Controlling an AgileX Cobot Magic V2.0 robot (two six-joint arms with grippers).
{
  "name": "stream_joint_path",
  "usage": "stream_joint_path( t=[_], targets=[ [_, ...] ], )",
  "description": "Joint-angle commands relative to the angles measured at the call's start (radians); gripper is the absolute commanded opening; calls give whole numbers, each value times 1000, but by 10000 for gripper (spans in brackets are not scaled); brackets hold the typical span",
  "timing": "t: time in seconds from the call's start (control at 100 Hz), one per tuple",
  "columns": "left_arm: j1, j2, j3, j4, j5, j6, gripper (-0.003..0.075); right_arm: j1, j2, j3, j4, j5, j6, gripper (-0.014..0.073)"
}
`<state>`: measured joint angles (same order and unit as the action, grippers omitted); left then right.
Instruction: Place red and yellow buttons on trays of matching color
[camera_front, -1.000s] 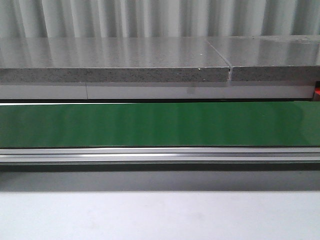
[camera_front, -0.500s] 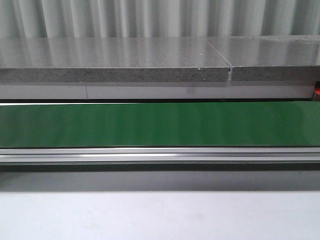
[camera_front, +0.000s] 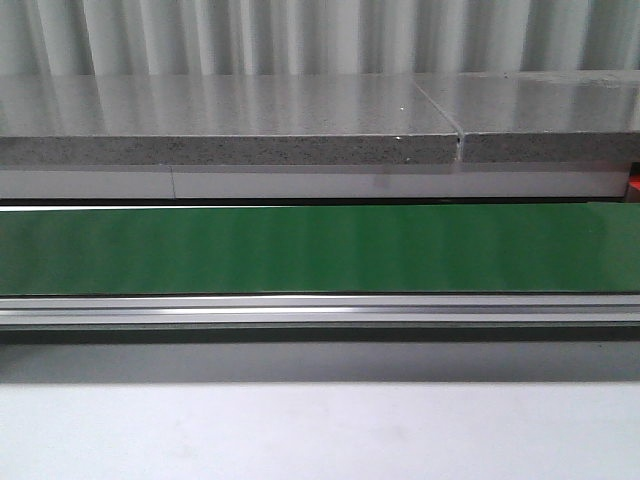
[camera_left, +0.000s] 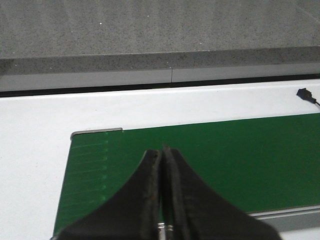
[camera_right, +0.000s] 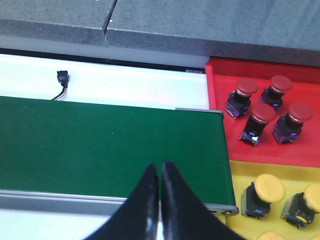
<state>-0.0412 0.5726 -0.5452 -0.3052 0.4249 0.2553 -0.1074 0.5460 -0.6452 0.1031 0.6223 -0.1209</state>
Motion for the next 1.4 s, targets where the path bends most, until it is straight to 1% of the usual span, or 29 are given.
stream_joint_path(
  t=[0.0, 0.69, 0.78, 0.86, 1.0, 1.09, 1.17, 1.28, 1.39],
  targets=[
    [-7, 2, -28, -18, -80, -1, -20, -1, -9, -13, -2, -81, -9, -65],
    [-7, 2, -28, -18, -80, -1, -20, -1, -7, -4, -3, -79, -9, -67],
    [-7, 2, -28, -18, -80, -1, -20, -1, -7, 16, -3, -131, -9, -67],
    [-7, 2, -28, -18, -80, -1, -20, 0, -10, 50, -3, -222, -8, -67],
    [-7, 2, -28, -18, -80, -1, -20, 32, -75, 169, -20, -404, -8, -67],
    [-7, 2, -28, -18, -80, -1, -20, 56, -144, 253, -44, -482, -8, -67],
    [-7, 2, -28, -18, -80, -1, -20, 77, -216, 321, -82, -517, -8, -67],
    [-7, 2, -28, -18, -80, -1, -20, 86, -321, 392, -136, -522, -8, -67],
    [-7, 2, -28, -18, -80, -1, -20, 86, -448, 471, -144, -523, -8, -67]
  ],
)
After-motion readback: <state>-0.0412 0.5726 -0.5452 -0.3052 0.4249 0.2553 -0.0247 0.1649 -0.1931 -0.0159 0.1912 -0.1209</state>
